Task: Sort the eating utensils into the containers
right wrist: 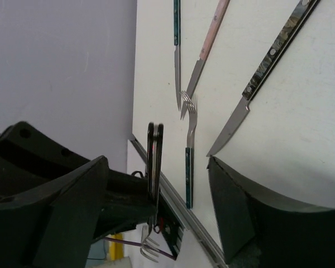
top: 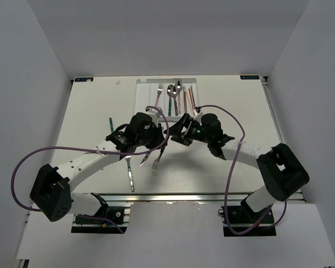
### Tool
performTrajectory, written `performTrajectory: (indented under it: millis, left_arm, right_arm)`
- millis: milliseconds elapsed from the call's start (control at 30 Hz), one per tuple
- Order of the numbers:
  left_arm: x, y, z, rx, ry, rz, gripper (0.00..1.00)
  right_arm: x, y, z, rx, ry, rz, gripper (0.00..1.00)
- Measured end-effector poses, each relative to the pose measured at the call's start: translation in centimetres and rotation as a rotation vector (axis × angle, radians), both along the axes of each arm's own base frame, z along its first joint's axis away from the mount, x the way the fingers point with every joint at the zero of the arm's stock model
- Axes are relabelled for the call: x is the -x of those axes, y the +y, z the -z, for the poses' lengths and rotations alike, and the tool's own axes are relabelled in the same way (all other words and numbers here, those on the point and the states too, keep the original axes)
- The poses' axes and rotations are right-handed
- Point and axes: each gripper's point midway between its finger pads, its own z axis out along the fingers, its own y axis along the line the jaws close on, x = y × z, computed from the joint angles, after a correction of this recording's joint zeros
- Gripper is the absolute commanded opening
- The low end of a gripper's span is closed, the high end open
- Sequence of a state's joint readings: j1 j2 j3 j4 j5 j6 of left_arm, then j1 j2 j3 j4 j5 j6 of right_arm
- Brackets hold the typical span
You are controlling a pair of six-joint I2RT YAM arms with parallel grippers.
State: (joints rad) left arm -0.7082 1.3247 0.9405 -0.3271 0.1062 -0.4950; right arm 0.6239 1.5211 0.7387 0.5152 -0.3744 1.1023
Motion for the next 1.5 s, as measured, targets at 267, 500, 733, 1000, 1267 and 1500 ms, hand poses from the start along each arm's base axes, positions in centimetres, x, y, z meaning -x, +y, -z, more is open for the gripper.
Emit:
performTrajectory:
  millis: [267, 500, 733, 1000, 1267, 1500]
  left_arm:
    - [0.2, -0.3, -0.1, 0.01, -0.002, 0.019, 0.01]
    - [-0.5, 0.4, -0.5, -0.032, -0.041, -0.002, 0.89]
    - [-0.3, 2.7, -9.1, 0.078, -0.333, -0.041, 0.98]
    - [2.4, 3.1, -13.5, 0.295, -0.683, 0.072, 0.97]
    - [3.0, 1.5, -10.8, 0.305, -0.753, 0.191, 0.97]
    - [5.5, -1.4, -15.3, 0.508, -0.834, 0.359, 0.97]
  right_arm:
    - [-0.5, 1.4, 0.8, -0.057, 0.068, 0.033, 0.0]
    - [-0.5, 1.4, 0.9, -0.182, 0.162, 0.083, 0.0]
    - [0.0, -0.8, 5.2, -0.353, 0.461, 0.169, 0.0]
    - [-0.1, -2.3, 5.7, -0.451, 0.642, 0.193, 0.0]
    - [-1.1, -6.2, -2.0, -0.597, 0.498, 0.16, 0.0]
    - [-0.5, -7.0, -5.3, -0.64, 0.427, 0.118, 0.0]
